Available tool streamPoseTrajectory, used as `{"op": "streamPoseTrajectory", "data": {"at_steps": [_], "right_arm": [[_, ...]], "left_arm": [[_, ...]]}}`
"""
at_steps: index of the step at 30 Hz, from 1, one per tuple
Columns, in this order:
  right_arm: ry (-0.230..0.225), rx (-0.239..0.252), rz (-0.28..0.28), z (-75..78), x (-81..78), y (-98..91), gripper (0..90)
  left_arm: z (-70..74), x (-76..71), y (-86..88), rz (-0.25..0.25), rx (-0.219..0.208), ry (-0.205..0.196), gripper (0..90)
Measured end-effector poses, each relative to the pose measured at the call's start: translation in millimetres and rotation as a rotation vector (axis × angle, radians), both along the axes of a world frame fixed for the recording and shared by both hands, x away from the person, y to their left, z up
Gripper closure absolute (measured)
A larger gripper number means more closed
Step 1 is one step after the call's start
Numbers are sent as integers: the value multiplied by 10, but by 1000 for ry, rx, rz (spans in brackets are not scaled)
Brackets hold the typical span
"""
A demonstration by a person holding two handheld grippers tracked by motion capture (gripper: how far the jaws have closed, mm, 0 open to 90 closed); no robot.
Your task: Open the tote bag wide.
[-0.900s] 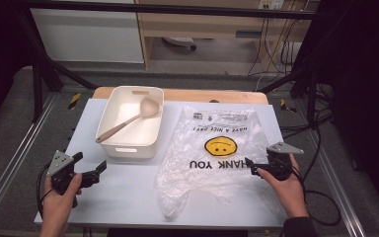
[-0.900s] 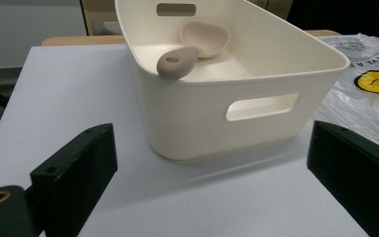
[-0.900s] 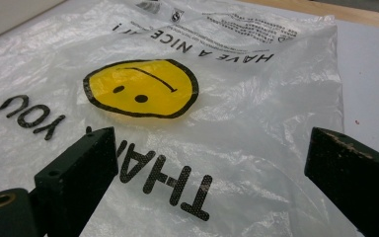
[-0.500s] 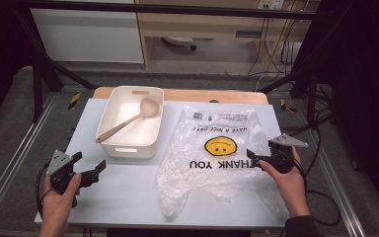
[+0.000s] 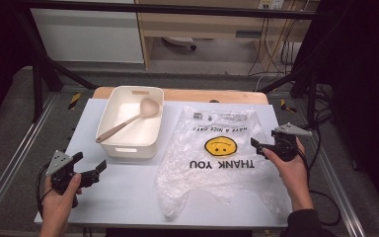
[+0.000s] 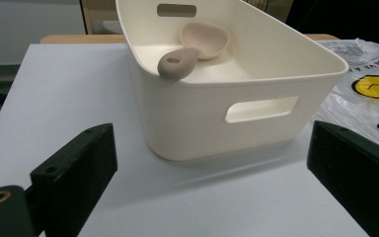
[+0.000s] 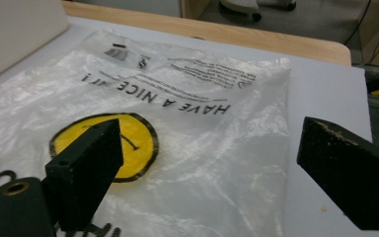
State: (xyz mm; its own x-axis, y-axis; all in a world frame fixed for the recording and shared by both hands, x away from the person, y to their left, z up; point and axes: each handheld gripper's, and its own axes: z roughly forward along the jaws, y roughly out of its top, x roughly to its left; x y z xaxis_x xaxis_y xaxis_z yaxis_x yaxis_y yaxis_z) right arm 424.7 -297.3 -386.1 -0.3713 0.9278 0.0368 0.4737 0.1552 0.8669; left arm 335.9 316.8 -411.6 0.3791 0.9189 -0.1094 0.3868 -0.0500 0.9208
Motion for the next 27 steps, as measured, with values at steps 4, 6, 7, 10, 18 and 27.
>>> {"op": "streamPoseTrajectory", "data": {"at_steps": [4, 6, 7, 10, 18, 27], "right_arm": [[32, -22, -31, -98, 124, -129, 151], [47, -36, -44, -164, 171, -192, 197], [57, -39, -47, -183, 178, -204, 213], [78, -62, -42, -278, 194, -216, 271], [109, -59, -62, -417, 328, -248, 356], [185, -45, -94, -655, 569, -302, 408]], "left_arm": [[-7, 2, 11, 5, 2, 11, 48], [-10, 11, 5, 8, 1, 13, 48], [-13, 15, 1, 7, 6, 16, 48], [-14, 7, -5, 6, 10, 19, 49], [-24, 10, -5, 6, 10, 23, 50], [-37, 16, -4, 12, 20, 34, 56]]}}
